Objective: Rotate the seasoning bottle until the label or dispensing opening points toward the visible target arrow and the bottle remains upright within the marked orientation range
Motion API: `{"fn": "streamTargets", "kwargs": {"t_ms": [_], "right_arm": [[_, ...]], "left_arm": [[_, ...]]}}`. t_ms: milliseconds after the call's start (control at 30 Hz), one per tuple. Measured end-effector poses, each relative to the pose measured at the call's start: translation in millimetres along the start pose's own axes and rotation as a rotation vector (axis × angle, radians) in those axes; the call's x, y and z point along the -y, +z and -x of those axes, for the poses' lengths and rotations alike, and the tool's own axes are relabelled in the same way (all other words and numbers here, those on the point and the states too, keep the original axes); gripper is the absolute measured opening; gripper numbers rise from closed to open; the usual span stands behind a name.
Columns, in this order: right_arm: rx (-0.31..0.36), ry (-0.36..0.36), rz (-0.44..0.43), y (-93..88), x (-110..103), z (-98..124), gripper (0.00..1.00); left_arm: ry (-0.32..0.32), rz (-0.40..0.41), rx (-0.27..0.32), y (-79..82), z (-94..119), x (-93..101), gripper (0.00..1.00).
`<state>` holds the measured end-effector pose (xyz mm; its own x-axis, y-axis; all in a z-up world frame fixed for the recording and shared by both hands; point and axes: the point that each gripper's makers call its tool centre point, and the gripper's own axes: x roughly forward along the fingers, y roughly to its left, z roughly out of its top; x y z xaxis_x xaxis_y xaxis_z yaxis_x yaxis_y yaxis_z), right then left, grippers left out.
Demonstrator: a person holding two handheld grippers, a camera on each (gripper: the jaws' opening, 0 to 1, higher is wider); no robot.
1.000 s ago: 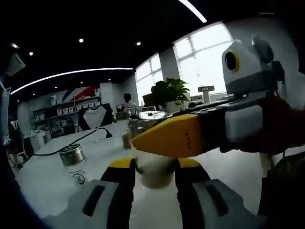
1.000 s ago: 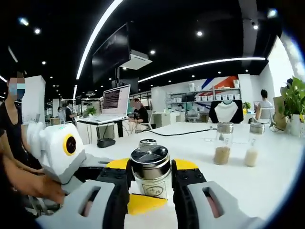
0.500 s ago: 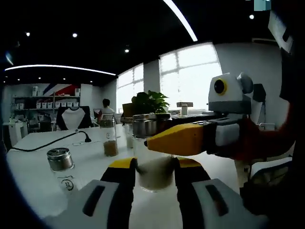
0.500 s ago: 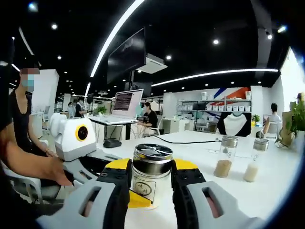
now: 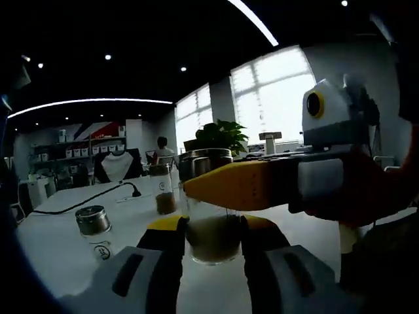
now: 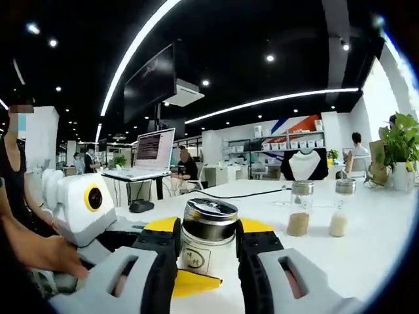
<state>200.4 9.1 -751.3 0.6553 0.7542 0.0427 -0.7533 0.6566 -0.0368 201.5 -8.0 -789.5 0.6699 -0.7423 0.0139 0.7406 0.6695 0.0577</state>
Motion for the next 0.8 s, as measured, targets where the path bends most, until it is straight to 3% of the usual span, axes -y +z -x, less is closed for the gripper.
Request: {"fn": "streamTargets", "kwargs": {"t_ms": [133,200,267,400,467,500,600,733,800], "right_arm": [[-0.010,0.129,0.011,3.0,-12,2,0.34],[0.000,0.123,0.018,5.0,-11,5,0.32],[-0.009,0.139,-0.027,3.8,-13,7,0.31],[-0.019,0.120,-0.018,2.6,-15,8,0.31],[-0.007,0.047,0.027,6.2,-11,9,0.31],[-0.013,0.011,0.034,6.0,-9,9,0.31],[-0.015,-0.080,0.005,3.9,-2,8,0.30],[-0.030,-0.101,-0.018,-1.6,1,8,0.31],[-0.048,-0.097,0.006,-4.3,0,7,0.31]], "left_arm": [[-0.054,0.028,0.020,3.4,6,-0.4,0.35],[-0.102,0.058,0.046,7.8,9,5.4,0.35],[-0.106,0.049,0.041,7.4,11,6.4,0.35],[-0.107,0.035,0.035,5.3,11,8.7,0.35],[-0.085,0.041,0.050,8.3,8,10.1,0.35],[-0.041,0.044,0.034,7.6,6,7.2,0.35],[0.034,0.038,0.012,5.0,4,3.4,0.34],[0.104,-0.043,-0.042,-2.3,2,3.9,0.34],[0.114,-0.038,-0.045,-3.7,1,4.7,0.34]]}}
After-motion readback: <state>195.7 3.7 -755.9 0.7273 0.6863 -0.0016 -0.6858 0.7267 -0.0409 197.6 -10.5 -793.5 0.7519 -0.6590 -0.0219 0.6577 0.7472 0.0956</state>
